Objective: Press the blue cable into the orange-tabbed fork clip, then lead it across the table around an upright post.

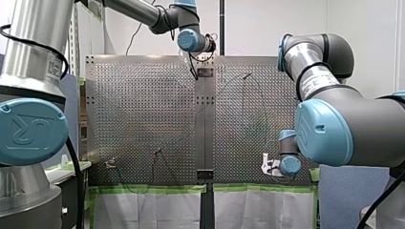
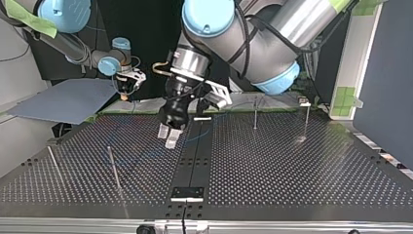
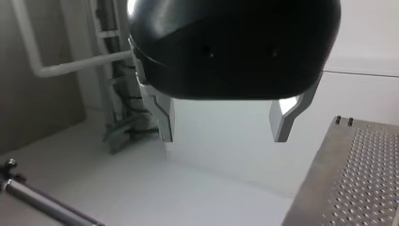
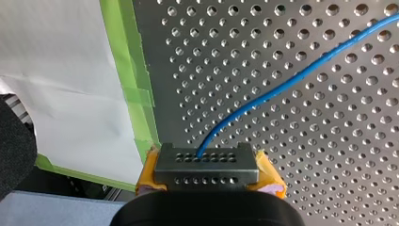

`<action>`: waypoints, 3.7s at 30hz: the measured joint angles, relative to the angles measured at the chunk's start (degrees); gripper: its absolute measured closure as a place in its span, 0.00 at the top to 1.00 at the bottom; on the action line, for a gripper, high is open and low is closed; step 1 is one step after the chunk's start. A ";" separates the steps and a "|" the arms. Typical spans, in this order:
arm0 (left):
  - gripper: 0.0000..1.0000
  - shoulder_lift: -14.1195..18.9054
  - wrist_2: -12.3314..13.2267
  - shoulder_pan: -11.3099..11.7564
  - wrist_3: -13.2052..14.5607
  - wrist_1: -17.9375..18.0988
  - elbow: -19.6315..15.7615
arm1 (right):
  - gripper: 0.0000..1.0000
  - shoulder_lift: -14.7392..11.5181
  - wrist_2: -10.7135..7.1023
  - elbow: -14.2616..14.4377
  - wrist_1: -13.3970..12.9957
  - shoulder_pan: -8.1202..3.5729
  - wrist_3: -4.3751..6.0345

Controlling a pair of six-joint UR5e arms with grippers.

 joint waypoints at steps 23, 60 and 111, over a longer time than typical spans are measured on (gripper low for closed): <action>1.00 -0.07 -2.86 -0.21 -2.31 13.17 -13.17 | 0.00 -0.05 0.08 -0.01 0.01 0.54 -0.01; 1.00 -0.36 -5.45 -0.38 -2.37 28.68 -34.07 | 0.00 -0.03 0.09 -0.10 -0.08 0.55 0.00; 1.00 -2.96 1.25 5.26 5.34 42.10 -53.98 | 0.00 -0.06 -0.08 -0.98 0.77 0.29 -0.04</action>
